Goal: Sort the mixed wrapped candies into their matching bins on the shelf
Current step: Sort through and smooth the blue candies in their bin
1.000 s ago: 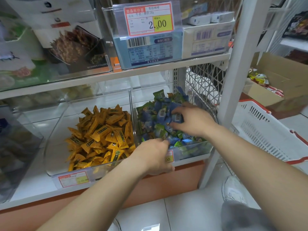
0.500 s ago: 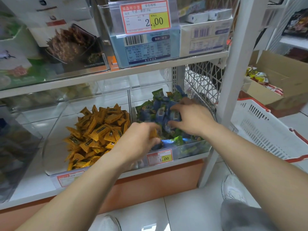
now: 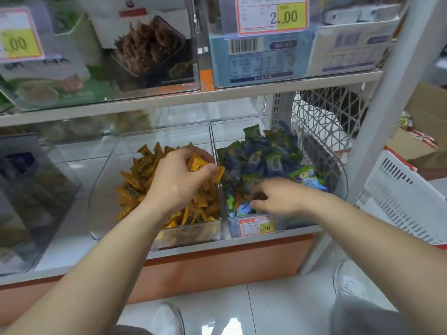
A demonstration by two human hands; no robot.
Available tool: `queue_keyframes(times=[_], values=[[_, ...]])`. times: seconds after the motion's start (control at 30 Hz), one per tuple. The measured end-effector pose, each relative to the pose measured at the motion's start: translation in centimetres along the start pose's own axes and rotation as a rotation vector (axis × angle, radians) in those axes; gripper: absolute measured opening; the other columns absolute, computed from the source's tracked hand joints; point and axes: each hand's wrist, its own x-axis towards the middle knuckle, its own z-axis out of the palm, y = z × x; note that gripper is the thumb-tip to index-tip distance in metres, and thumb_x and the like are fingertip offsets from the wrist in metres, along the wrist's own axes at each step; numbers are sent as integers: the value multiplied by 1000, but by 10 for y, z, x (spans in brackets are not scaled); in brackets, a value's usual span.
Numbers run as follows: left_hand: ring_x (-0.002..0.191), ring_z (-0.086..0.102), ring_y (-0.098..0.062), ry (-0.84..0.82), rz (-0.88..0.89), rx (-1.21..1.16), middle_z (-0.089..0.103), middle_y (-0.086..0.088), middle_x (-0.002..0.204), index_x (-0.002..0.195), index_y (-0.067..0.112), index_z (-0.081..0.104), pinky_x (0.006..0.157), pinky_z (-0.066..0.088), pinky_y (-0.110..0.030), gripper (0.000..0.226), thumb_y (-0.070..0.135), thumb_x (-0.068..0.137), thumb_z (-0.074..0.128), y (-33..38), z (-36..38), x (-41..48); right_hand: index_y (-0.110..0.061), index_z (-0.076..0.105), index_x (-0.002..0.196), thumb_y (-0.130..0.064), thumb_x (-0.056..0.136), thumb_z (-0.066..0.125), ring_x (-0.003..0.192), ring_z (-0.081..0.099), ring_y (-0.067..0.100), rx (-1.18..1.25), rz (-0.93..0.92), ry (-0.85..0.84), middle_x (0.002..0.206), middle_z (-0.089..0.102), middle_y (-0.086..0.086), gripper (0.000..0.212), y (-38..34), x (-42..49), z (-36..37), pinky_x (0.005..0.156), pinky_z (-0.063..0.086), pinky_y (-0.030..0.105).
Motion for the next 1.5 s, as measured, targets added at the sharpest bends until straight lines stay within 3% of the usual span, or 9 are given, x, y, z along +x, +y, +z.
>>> queue_keyframes(times=[0.23, 0.37, 0.5, 0.63, 0.83, 1.17, 1.23, 1.37, 1.5], values=[[42, 48, 5, 15, -28, -66, 50, 18, 56, 89, 30, 70, 42, 31, -9, 7, 34, 86, 73, -13, -3, 5, -25, 68, 76, -32, 87, 60, 76, 65, 19, 20, 58, 272, 79, 69, -3, 16, -7, 17, 0, 63, 54, 32], [54, 53, 2, 5, -22, -75, 56, 18, 66, 85, 35, 67, 51, 35, -13, 6, 36, 85, 73, -15, 0, 7, -19, 75, 103, -26, 89, 64, 93, 67, 22, 80, 25, 212, 101, 73, 2, 19, -19, 32, 9, 79, 56, 32], [65, 56, -3, -8, -24, -82, 62, 18, 75, 86, 35, 67, 59, 39, -23, 5, 36, 85, 73, -18, -1, 8, -26, 67, 85, -28, 81, 65, 81, 59, 24, -11, 69, 133, 84, 65, 0, 6, -20, 42, 15, 59, 41, 25], [53, 49, 6, -13, -21, -94, 55, 25, 59, 86, 33, 68, 53, 34, -11, 6, 34, 86, 74, -25, -4, 7, -27, 46, 147, -44, 79, 73, 111, 60, 21, 72, 125, -24, 135, 60, 0, 75, -5, 45, 8, 77, 45, 24], [92, 69, -14, -54, -65, -114, 69, 11, 86, 91, 32, 70, 82, 56, -38, 8, 36, 86, 74, -26, -5, 8, -24, 32, 155, -31, 73, 80, 130, 51, 21, 144, 108, -184, 151, 47, -1, 95, -5, 58, 19, 107, 46, 35], [95, 68, -10, -73, -93, -127, 70, 13, 101, 90, 36, 69, 86, 57, -44, 6, 38, 85, 73, -28, -10, 6, -21, 51, 124, -34, 70, 81, 51, 59, -2, 220, 93, -207, 95, 64, -5, 64, 7, 64, 14, 41, 44, 17], [93, 69, -12, -75, -94, -128, 71, 10, 101, 91, 35, 69, 84, 58, -44, 7, 37, 85, 73, -27, -9, 6, -22, 54, 119, -34, 71, 80, 48, 58, -2, 261, 60, -179, 96, 67, 0, 56, 10, 63, 16, 44, 46, 21], [81, 71, -9, -78, -100, -149, 74, 9, 92, 91, 34, 70, 79, 59, -45, 8, 36, 85, 74, -24, -8, 5, -23, 63, 123, -38, 80, 77, 101, 68, 22, 237, -6, -205, 116, 70, 2, 48, 7, 62, 16, 89, 57, 42], [77, 72, -10, -81, -106, -162, 73, 8, 93, 92, 33, 70, 78, 59, -46, 8, 35, 86, 74, -22, -7, 4, -22, 66, 118, -35, 83, 75, 98, 67, 18, 224, -36, -242, 112, 69, -2, 38, 6, 59, 11, 86, 57, 39]])
